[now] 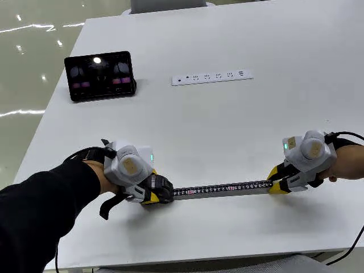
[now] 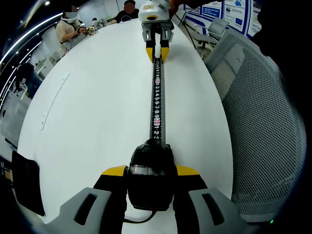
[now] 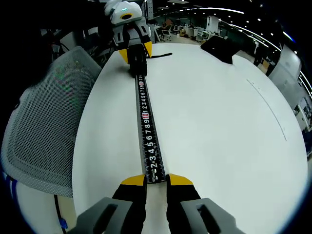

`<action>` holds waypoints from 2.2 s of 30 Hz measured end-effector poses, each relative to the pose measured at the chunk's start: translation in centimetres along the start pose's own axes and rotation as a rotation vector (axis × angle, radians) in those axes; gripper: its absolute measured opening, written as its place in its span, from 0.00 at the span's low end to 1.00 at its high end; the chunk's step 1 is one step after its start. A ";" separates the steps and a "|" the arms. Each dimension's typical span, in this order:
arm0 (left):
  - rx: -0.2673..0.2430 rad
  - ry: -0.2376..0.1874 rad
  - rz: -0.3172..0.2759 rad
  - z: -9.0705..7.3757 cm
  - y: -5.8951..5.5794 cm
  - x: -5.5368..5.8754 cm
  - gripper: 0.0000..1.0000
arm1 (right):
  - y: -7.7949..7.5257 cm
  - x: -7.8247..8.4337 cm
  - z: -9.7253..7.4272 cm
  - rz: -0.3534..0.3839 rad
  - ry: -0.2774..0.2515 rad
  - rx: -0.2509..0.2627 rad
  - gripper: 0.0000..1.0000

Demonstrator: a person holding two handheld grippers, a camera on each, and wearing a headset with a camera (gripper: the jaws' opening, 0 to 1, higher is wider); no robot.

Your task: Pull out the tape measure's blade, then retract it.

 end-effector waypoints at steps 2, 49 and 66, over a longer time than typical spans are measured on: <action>0.002 -0.001 -0.003 0.0 0.0 0.0 0.30 | 0.0 -0.1 0.0 -0.001 0.006 -0.002 0.12; -0.188 -0.180 -0.502 -5.2 0.7 4.0 0.58 | 1.5 -0.9 -4.2 0.388 -0.150 0.229 0.32; -0.288 -0.292 -0.711 -6.6 -2.9 8.6 0.70 | 5.6 2.5 -5.8 0.458 -0.191 0.365 0.53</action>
Point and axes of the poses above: the centre of the closed fingertips' face, and the gripper's own axes: z roughly forward along the fingers, y roughly to its left, x roughly out of its underside, the point moved 8 cm from there along -z, roughly backward along the fingers, and after that the axes turned 2 degrees about y, right-handed, at the moved point
